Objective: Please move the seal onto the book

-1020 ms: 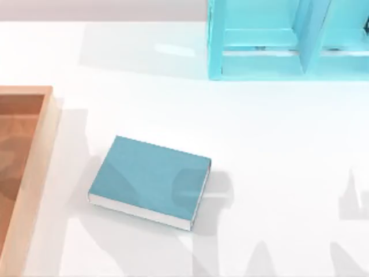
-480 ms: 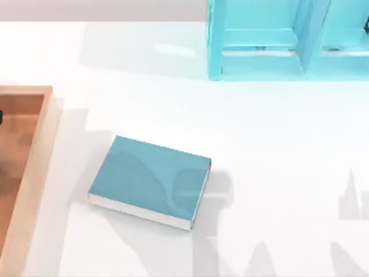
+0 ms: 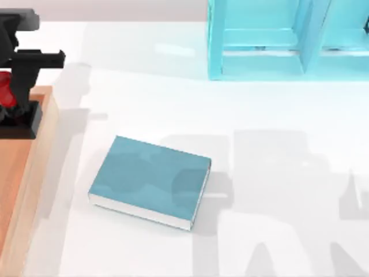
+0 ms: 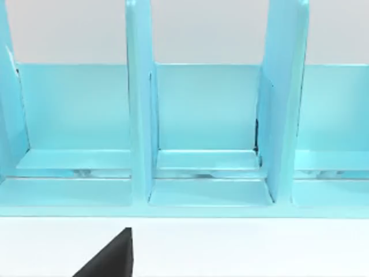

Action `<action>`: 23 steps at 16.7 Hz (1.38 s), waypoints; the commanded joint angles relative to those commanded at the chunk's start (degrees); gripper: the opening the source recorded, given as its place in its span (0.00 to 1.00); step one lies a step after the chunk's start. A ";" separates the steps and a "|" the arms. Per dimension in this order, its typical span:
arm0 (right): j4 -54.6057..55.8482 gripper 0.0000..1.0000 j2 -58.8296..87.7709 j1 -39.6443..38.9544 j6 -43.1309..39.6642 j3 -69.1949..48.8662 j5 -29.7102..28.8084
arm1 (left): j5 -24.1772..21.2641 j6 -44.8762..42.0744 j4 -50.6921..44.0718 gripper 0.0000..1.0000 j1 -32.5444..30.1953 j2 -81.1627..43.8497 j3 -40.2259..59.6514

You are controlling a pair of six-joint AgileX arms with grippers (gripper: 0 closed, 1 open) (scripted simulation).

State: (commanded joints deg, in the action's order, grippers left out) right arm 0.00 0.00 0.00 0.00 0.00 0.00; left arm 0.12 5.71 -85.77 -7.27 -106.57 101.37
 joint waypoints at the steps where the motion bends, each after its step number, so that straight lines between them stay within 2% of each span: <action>1: 0.00 1.00 0.00 0.00 0.00 0.00 0.00 | 0.01 1.49 -1.56 0.00 -1.50 0.53 1.52; 9: 0.00 1.00 0.00 0.00 0.00 0.00 0.00 | -0.10 4.78 -1.56 0.00 -4.26 -0.18 2.08; 18: 0.00 1.00 0.00 0.00 0.00 0.00 0.00 | -0.12 25.62 12.73 0.00 -25.56 -7.31 -4.38; 23: 0.00 1.00 0.00 0.00 0.00 0.00 0.00 | -0.15 27.67 14.42 0.00 -27.73 -7.91 -5.31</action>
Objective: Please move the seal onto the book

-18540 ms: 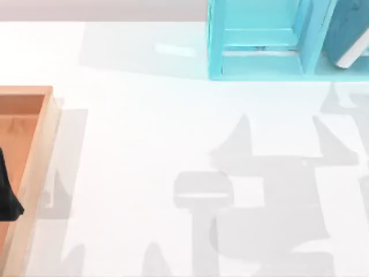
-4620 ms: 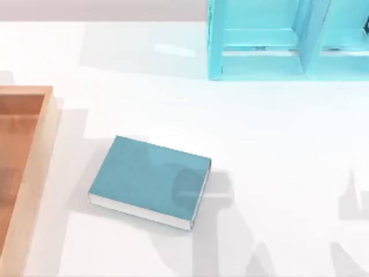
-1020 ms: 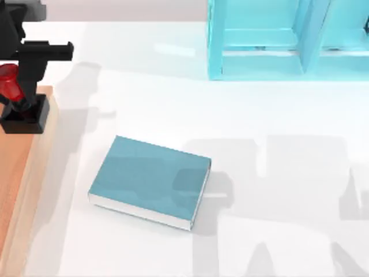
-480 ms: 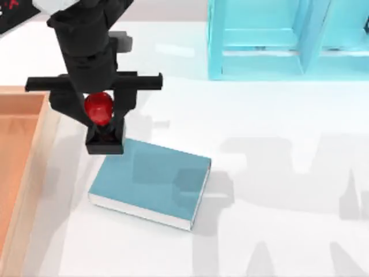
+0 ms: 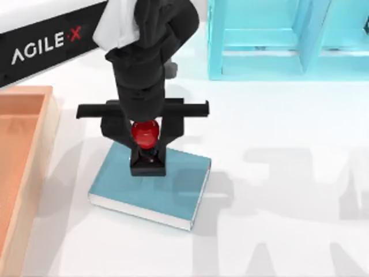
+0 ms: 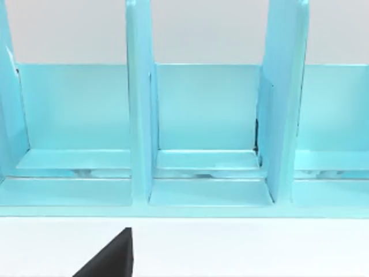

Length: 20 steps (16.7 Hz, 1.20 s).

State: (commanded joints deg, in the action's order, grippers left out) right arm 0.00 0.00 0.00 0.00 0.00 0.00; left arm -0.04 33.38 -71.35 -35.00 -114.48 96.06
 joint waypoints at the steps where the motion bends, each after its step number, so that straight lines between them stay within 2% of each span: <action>1: 0.00 1.00 0.00 0.00 0.00 0.00 0.00 | -0.04 -0.14 -0.13 0.00 0.21 0.19 0.14; 9: 0.00 1.00 0.00 0.00 0.00 0.00 0.00 | 0.00 0.01 -1.10 0.00 -0.01 0.08 1.02; 20: 0.00 1.00 0.00 0.00 0.00 0.00 0.00 | 0.00 0.01 -1.10 0.83 -0.01 0.08 1.02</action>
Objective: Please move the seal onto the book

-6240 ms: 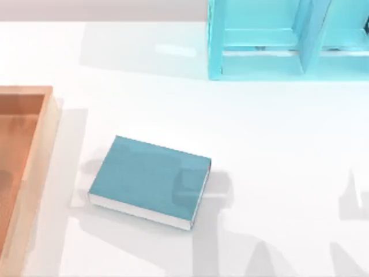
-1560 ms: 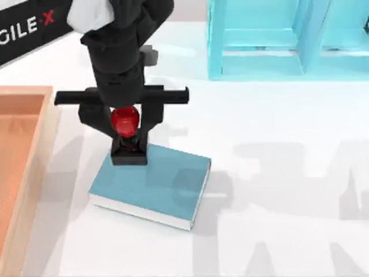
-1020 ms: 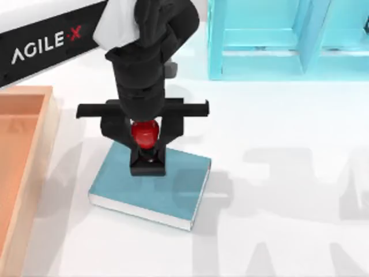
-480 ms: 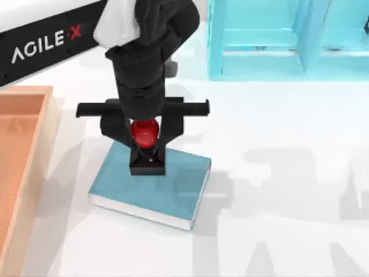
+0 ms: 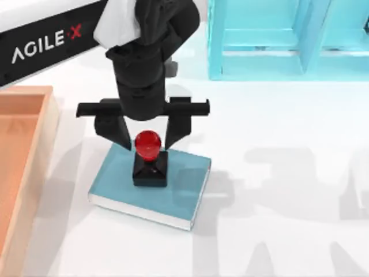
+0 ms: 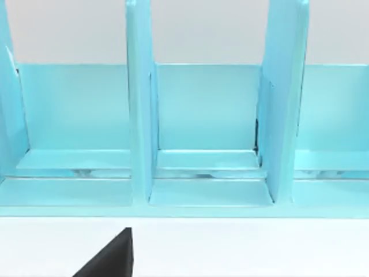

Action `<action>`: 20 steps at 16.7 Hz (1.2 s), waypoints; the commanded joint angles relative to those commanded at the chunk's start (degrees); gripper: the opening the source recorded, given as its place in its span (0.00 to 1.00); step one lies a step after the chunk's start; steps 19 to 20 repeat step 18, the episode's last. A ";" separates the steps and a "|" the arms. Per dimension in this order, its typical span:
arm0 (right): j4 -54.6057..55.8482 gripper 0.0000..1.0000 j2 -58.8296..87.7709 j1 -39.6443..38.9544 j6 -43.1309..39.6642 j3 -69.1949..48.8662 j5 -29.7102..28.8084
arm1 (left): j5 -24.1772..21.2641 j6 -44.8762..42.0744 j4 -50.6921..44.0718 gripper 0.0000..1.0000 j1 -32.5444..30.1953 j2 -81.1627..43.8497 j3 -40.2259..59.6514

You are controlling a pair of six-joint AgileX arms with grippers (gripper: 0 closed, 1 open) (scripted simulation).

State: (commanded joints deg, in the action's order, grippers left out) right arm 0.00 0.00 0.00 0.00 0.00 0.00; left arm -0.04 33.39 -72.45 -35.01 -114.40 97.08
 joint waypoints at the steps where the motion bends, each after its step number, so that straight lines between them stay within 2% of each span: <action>1: 0.00 1.00 0.00 0.00 0.00 0.00 0.00 | 0.00 0.00 0.00 0.90 0.00 0.00 0.00; 2: 0.00 1.00 0.00 0.00 0.00 0.00 0.00 | 0.00 0.00 0.00 0.98 0.00 0.00 0.00; 3: 0.00 1.00 0.00 0.00 0.00 0.00 0.00 | 0.00 0.00 0.00 1.00 0.00 0.00 0.00; 12: 0.00 1.00 0.00 0.00 0.00 0.00 0.00 | 0.02 -0.03 -0.21 1.00 0.04 -0.01 0.21; 20: 0.00 1.00 0.00 0.00 0.00 0.00 0.00 | 0.00 0.05 -6.68 1.00 0.01 0.02 6.65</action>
